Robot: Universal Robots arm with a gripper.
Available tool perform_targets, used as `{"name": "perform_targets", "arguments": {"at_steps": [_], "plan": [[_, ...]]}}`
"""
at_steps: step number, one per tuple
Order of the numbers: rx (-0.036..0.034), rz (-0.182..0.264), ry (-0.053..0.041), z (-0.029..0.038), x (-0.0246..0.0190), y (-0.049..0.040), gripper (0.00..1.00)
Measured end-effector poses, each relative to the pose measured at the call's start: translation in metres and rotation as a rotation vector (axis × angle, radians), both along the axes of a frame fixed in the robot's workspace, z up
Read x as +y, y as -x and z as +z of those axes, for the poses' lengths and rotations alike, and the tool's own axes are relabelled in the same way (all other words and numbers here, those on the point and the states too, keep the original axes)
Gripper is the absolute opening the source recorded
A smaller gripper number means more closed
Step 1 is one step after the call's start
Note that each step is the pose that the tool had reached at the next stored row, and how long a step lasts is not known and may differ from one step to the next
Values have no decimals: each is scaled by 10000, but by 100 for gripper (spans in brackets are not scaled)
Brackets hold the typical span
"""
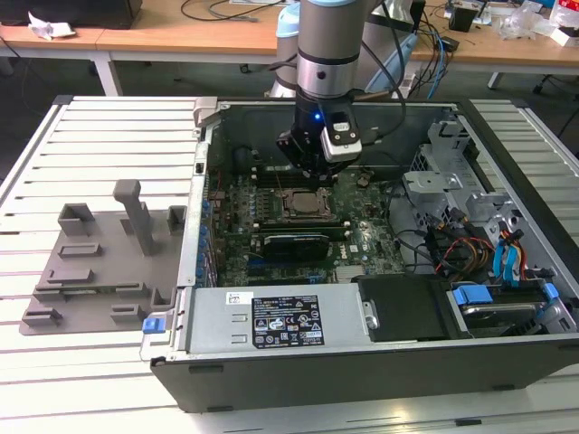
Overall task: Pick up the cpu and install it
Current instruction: 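Install the first cpu locking lever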
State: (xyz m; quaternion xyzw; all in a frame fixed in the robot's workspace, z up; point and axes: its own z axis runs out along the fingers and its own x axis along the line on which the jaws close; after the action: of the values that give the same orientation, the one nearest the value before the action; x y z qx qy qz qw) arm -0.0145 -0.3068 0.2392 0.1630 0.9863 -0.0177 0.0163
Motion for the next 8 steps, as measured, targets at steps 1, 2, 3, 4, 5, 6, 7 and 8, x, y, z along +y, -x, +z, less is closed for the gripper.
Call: {"name": "perform_targets", "arguments": {"at_steps": [1, 2, 3, 4, 5, 6, 7, 8], "plan": [[0, 107, 0, 0, 0, 0, 11], [0, 283, 1, 0, 0, 0, 11], [0, 553, 0, 0, 0, 0, 11], [0, 658, 0, 0, 0, 0, 11], [0, 736, 1, 0, 0, 0, 11], [0, 880, 0, 0, 0, 0, 11], [0, 977, 1, 0, 0, 0, 11], [0, 1143, 0, 0, 0, 0, 11]]}}
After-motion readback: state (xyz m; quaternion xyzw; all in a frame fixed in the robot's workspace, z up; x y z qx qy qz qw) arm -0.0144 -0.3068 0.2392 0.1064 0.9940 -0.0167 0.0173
